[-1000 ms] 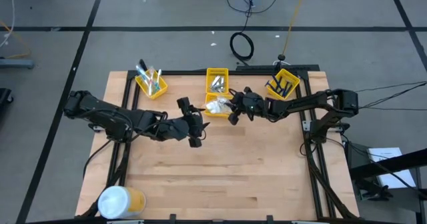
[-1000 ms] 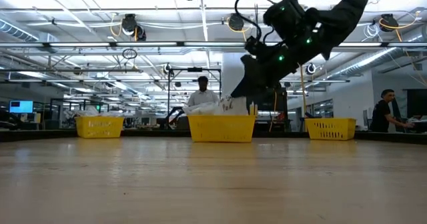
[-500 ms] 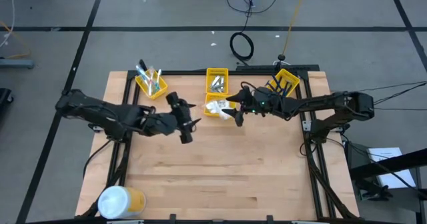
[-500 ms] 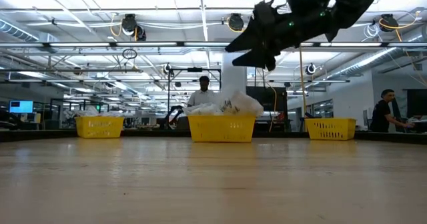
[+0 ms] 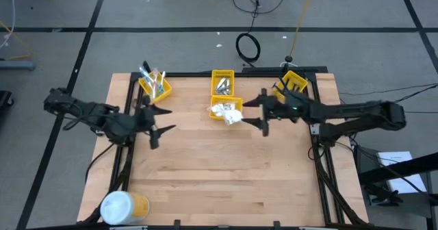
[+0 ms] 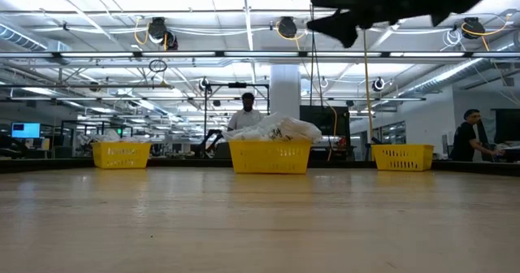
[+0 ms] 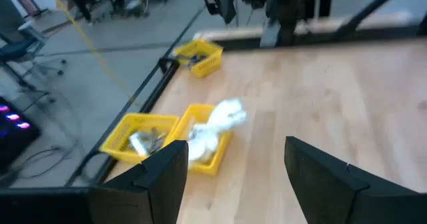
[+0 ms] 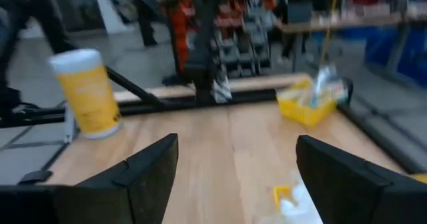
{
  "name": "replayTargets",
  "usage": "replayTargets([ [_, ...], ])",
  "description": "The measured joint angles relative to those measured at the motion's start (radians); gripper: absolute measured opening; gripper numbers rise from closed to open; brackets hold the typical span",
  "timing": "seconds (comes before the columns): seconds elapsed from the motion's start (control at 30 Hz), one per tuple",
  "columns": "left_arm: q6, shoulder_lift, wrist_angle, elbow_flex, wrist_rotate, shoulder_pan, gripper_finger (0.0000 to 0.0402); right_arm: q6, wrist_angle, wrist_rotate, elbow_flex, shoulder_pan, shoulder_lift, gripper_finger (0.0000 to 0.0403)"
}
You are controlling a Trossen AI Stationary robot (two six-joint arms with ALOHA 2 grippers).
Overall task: Pick & Place Travel size toiletries
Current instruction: Return to Home Position
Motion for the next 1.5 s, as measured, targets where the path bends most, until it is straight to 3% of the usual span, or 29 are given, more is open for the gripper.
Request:
replayTargets([
  [0.1, -0.013, -0.134, 0.095, -0.137, 0.011, -0.019, 0.0244, -0.029, 0.097, 0.001, -0.098, 0.010, -0.086, 0.0289],
  [0.23, 0.001, -0.279, 0.179, -0.294, 0.114, -0.054, 0.0244, -0.018, 0.273, 0.009, -0.248, 0.002, -0.204, 0.0289],
  [0.33, -0.013, -0.372, 0.209, -0.383, 0.116, -0.077, 0.0244, -0.015, 0.348, 0.031, -0.347, -0.001, -0.328, 0.0287],
  [0.53, -0.014, -0.565, 0.218, -0.527, 0.105, -0.097, 0.0244, -0.019, 0.288, 0.087, -0.469, -0.002, -0.566, 0.0289],
  [0.77, 0.013, -0.812, 0.157, -0.579, 0.177, -0.093, 0.0244, -0.019, 0.022, 0.080, -0.493, -0.001, -0.800, 0.0287],
  [0.9, 0.058, -0.814, 0.180, -0.568, 0.269, -0.068, 0.0244, -0.019, -0.071, 0.079, -0.493, 0.000, -0.901, 0.0287],
  [1.1, 0.097, -0.809, 0.266, -0.639, 0.275, -0.032, 0.0244, -0.045, -0.177, 0.050, -0.494, 0.001, -0.990, 0.0289],
  [1.27, 0.063, -0.813, 0.320, -0.728, 0.324, 0.003, 0.0244, -0.072, -0.157, 0.031, -0.548, 0.001, -0.999, 0.0286],
  [1.5, 0.051, -0.813, 0.381, -0.784, 0.367, 0.037, 0.0244, -0.072, 0.001, 0.194, -0.674, 0.000, -1.002, 0.0290],
])
